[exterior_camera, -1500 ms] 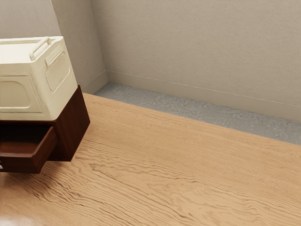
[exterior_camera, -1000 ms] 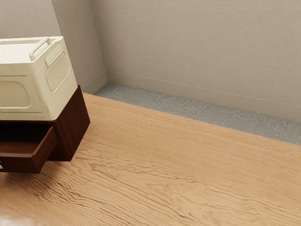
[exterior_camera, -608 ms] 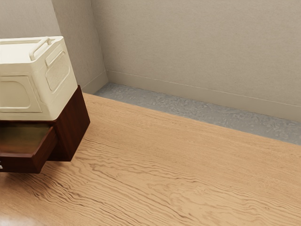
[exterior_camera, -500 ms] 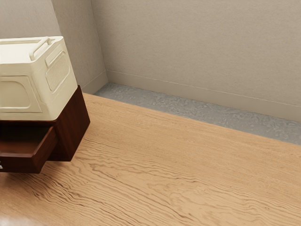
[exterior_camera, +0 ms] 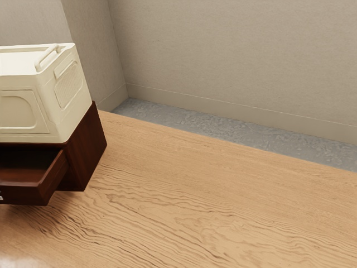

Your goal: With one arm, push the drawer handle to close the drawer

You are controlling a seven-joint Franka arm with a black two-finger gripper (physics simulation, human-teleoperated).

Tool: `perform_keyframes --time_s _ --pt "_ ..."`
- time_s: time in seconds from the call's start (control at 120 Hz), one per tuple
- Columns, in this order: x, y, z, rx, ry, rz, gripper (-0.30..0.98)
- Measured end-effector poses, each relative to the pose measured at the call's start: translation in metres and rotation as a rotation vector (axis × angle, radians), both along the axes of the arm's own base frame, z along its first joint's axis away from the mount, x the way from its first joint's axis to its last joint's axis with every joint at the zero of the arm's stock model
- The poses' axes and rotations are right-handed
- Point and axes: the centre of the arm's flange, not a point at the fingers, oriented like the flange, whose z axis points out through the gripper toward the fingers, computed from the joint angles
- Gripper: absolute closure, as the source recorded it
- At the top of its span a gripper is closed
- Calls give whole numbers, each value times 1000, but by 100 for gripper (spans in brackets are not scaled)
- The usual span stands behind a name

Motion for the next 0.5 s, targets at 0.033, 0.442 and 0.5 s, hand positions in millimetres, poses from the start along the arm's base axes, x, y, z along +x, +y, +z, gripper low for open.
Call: perform_keyframes --time_s 0.033,0.442,0.5 --pt "0 1 -6 0 -8 0 78" --pt "-18 21 -69 -17 -47 45 79" --pt "-18 24 -76 -17 -49 47 79"
